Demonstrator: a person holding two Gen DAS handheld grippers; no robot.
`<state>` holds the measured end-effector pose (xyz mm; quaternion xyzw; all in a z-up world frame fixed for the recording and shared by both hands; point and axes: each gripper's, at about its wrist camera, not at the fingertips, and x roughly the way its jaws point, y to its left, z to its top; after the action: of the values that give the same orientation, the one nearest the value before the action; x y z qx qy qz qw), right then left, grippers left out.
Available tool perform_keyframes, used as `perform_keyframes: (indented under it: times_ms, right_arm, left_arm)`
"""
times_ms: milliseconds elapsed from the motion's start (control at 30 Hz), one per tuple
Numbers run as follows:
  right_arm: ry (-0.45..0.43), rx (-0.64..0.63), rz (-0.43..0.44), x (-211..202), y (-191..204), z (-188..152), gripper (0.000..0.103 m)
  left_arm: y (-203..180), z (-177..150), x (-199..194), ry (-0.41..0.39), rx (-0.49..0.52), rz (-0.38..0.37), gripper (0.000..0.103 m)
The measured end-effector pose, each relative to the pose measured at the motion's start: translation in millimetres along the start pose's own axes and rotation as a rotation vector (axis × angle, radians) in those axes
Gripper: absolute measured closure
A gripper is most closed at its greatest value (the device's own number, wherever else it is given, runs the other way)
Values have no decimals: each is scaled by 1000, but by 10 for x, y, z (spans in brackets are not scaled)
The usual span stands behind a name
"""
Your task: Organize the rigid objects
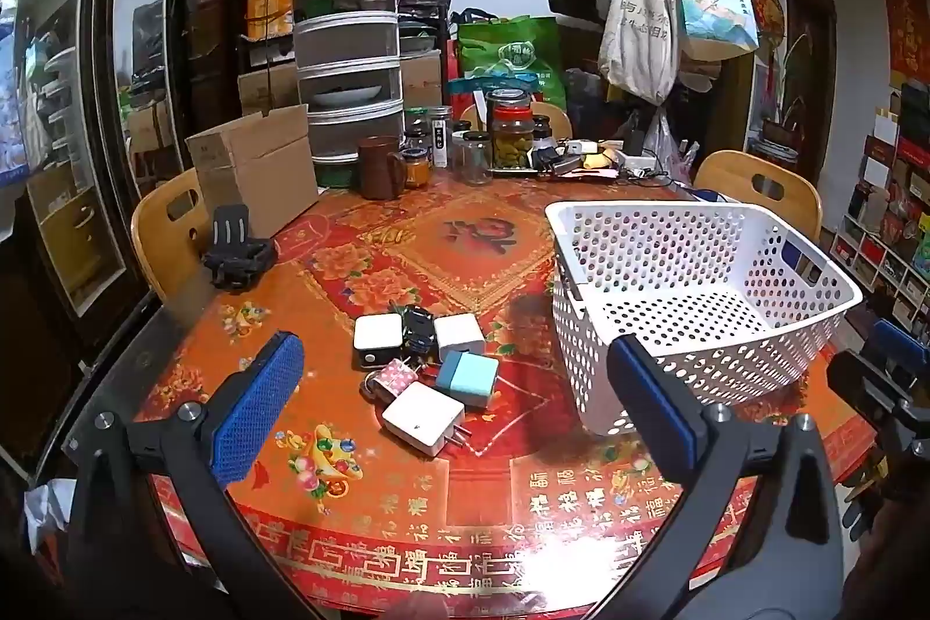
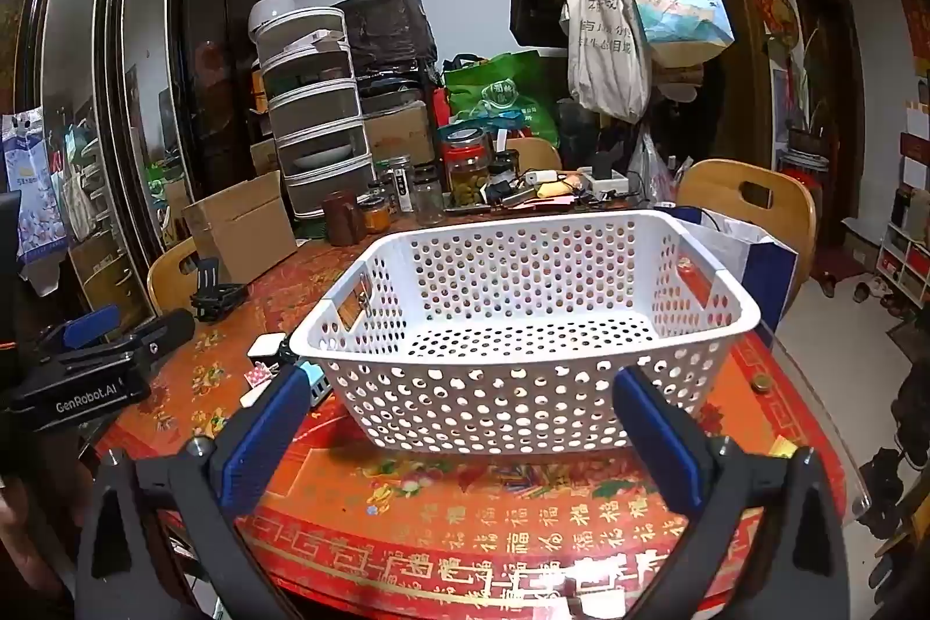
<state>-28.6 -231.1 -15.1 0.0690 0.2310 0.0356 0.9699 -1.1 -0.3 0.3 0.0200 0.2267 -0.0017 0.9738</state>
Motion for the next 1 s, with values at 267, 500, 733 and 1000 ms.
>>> perform_keyframes:
  times_ms: [267,500,733,1000]
  right_arm:
    - [1,4,4,0,1,-1,0]
    - [3,6,9,1,-78,-1,0]
    - [2,1,9,-5,9,0,0]
    - [3,0,9,-16,5,6,0]
  left_arm:
    - [65,-1,32,32,-45,-22,0]
    - [51,-25,29,32,-30,-17,0]
    - [42,-33,50,35,-30,-18,0]
    - [40,-41,82,38,-26,-21,0]
